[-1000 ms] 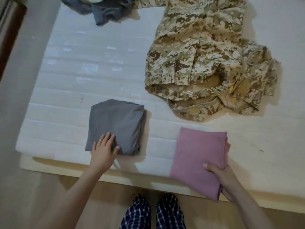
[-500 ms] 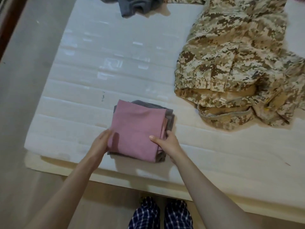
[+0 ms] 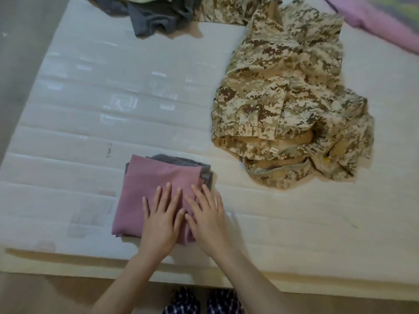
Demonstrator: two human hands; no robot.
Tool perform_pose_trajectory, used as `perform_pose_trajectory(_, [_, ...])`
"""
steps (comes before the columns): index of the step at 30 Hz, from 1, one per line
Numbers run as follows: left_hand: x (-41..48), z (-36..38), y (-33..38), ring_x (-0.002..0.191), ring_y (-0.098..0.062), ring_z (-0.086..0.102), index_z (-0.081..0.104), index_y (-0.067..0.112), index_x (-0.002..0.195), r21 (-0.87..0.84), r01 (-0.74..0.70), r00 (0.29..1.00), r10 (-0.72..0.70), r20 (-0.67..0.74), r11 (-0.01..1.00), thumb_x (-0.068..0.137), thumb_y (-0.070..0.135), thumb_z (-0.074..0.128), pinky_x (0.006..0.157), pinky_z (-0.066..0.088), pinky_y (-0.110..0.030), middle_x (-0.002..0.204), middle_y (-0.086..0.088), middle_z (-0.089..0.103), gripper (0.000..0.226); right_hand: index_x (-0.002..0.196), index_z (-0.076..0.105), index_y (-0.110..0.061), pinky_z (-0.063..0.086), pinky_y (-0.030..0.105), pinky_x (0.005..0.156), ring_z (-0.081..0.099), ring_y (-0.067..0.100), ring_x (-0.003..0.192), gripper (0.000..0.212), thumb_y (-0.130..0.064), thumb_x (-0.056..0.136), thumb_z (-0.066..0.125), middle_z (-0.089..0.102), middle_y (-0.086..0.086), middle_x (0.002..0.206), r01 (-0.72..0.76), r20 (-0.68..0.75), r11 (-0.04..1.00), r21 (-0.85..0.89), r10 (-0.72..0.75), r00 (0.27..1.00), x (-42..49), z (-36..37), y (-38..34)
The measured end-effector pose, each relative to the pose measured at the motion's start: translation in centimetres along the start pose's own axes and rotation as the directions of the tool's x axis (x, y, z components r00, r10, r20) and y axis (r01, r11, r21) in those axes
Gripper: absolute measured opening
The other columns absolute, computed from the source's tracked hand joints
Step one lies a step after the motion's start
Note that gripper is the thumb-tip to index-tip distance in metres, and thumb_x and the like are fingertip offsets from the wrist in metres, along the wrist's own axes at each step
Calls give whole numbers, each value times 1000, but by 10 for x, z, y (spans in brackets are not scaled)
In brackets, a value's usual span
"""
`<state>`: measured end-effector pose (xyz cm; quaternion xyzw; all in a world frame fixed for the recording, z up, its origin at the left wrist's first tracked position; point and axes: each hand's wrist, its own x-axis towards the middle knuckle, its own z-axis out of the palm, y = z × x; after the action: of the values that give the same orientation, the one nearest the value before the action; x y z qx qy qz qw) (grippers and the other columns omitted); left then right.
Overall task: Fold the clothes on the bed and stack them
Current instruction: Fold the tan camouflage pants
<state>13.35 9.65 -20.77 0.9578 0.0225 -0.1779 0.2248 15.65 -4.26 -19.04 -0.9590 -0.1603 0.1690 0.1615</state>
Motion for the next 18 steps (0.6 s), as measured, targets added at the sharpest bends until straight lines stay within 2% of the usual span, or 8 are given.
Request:
perform_pose_trajectory(2, [9,12,9,146,-21,-11,-1,31,147,31,49,999,-50,16,998,90,55,0,116,-9,-51,155,2,-11,62,140,43,-17,1,42,117,14,22,145,45,-32,98,43,29,4,153,-158,-33,981,115,163,986,4,-11,37])
perform_pose_trajectory(4, [15,18,12,146,-23,-9,1,31,148,62,67,998,-67,7,996,90,55,1,116,-9,-53,157,0,-9,63,140,41,-15,3,42,117,13,24,145,47,-28,95,48,27,6,154,-278,-194,957,87,290,937,16,-37,84])
perform_pose_trajectory(7, [13,19,10,146,-23,-8,3,29,149,102,61,998,-63,18,993,91,56,1,116,-7,-53,159,-3,-5,65,148,23,-17,-6,47,117,0,27,146,67,-28,90,56,8,8,158,-412,-352,901,-134,345,870,50,-93,157])
perform_pose_trajectory(9, [12,17,10,147,-22,-8,3,30,150,106,65,998,-67,19,992,90,57,0,116,-8,-51,160,-3,-2,66,150,9,-18,-14,50,112,-8,30,145,86,-30,85,63,-2,11,159,-469,-379,838,-278,353,855,74,-130,201])
perform_pose_trajectory(11, [13,13,15,147,-22,-7,2,30,150,114,74,997,-78,30,991,88,58,-1,116,-9,-50,160,-3,0,68,150,5,-16,-14,53,110,-5,34,145,94,-22,81,69,3,15,158,-540,-353,763,-355,426,833,91,-157,235])
perform_pose_trajectory(13, [14,10,22,147,-23,-5,6,29,150,97,86,996,-89,31,992,87,58,1,116,-9,-49,160,-4,3,70,145,26,-11,3,58,115,24,38,139,69,-9,85,59,34,22,145,-591,-301,743,-315,512,804,97,-173,259])
perform_pose_trajectory(15, [16,4,31,147,-24,3,19,22,151,28,128,992,-128,-3,991,91,54,12,117,-7,-48,159,-7,14,68,122,54,-3,32,55,106,50,40,112,36,-3,87,47,53,23,117,-569,-245,799,-195,522,817,95,-184,270])
perform_pose_trajectory(18, [26,-7,53,144,-24,17,39,11,142,-40,153,982,-156,-102,987,99,39,35,118,-1,-50,152,-10,30,52,112,61,-2,41,40,93,52,35,105,27,-9,89,48,55,21,111,-417,-245,909,-4,404,882,78,-194,273])
